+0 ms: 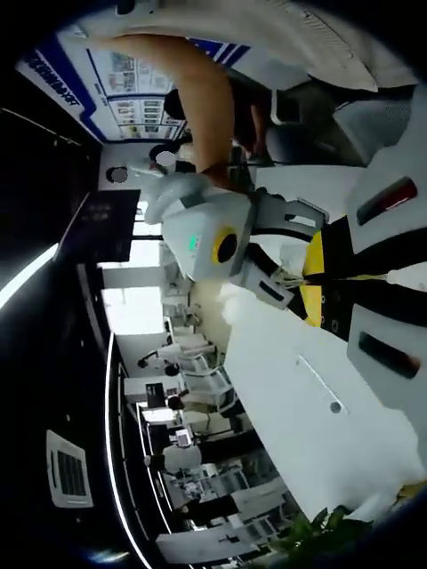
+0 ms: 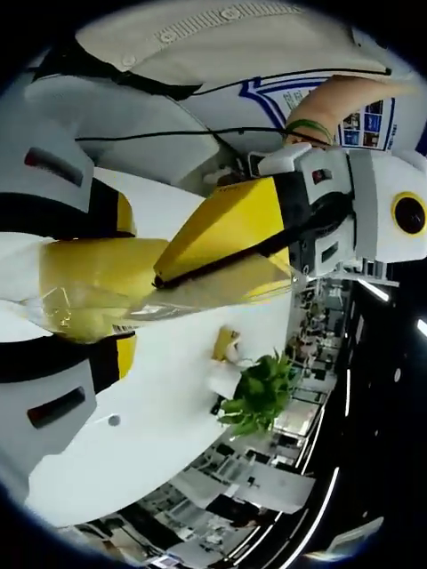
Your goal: Compare the silicone blocks by pressing each to a similar depth, holding the contact briefly, and releasing to observe deformation and rebound differences across the visible hardness samples.
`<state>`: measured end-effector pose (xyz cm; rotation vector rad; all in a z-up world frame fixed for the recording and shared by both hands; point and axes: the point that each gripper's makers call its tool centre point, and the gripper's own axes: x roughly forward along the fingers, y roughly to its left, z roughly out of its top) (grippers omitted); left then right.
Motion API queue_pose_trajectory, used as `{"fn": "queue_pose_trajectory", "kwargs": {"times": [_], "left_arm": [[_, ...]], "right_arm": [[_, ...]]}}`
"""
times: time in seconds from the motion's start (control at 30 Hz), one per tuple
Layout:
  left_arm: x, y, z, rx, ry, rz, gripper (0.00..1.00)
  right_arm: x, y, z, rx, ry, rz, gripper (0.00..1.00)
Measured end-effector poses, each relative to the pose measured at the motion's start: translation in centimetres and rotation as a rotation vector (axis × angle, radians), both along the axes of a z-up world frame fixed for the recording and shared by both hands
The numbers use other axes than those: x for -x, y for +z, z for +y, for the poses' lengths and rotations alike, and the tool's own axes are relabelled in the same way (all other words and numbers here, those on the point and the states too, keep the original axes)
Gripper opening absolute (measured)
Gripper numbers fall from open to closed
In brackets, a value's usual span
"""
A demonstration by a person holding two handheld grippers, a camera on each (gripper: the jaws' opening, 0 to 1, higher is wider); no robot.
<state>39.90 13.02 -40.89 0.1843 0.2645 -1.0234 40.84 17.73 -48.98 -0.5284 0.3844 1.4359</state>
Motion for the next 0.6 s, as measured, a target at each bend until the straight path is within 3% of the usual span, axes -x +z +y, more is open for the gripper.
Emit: {"fn": "queue_pose_trajectory", "kwargs": {"times": [0.37,0.43,0.6], "left_arm": [[1.0,0.3,-0.3,0.002,-0.016,-0.012,0.0],[1.3,0.2,-0.3,-0.004,-0.021,-0.006,0.0],[1.9,0.1,-0.6,-0.01,-0.029,-0.005,0.0]], "right_arm": [[0.6,0.1,-0.2,0.006,-0.041,-0.032,0.24],[1.2,-0.3,-0.6,0.048,-0.058,0.028,0.22],[1.5,-0.4,-0.8,0.065,-0.055,-0.005,0.17]]}}
